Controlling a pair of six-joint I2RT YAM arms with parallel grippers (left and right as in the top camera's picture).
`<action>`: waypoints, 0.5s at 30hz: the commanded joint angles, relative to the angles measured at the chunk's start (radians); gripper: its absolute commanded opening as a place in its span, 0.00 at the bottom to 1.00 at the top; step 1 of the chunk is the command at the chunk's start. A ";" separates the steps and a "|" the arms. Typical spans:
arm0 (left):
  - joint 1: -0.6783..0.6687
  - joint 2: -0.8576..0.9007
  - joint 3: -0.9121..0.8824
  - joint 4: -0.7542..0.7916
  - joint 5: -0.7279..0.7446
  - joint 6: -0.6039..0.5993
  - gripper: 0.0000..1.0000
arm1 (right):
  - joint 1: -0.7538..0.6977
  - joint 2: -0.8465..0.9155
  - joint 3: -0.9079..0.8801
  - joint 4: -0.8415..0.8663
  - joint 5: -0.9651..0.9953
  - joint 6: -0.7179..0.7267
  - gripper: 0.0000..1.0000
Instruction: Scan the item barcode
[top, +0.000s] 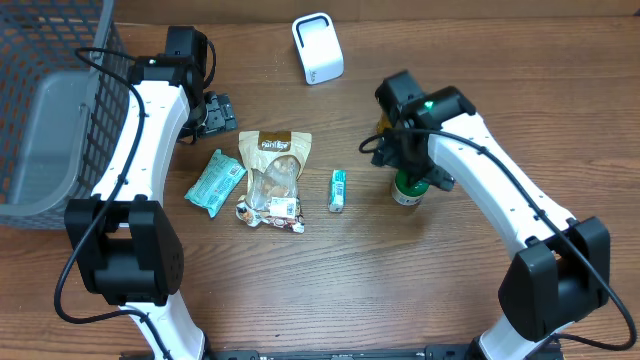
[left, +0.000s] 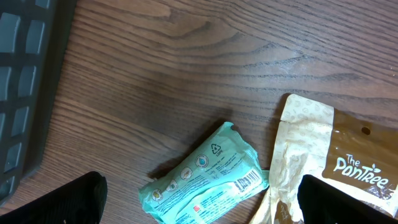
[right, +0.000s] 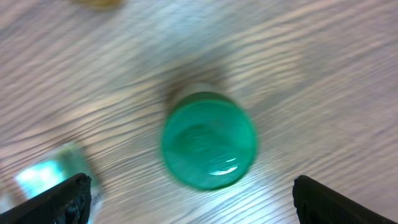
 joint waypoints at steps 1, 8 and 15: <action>-0.002 0.007 0.019 -0.003 -0.013 0.015 1.00 | -0.003 0.000 0.027 0.007 -0.191 -0.114 1.00; -0.002 0.007 0.019 -0.003 -0.013 0.015 1.00 | 0.028 0.000 0.018 0.045 -0.315 -0.152 1.00; -0.002 0.007 0.019 -0.003 -0.013 0.015 0.99 | 0.087 0.000 0.018 0.101 -0.311 -0.152 1.00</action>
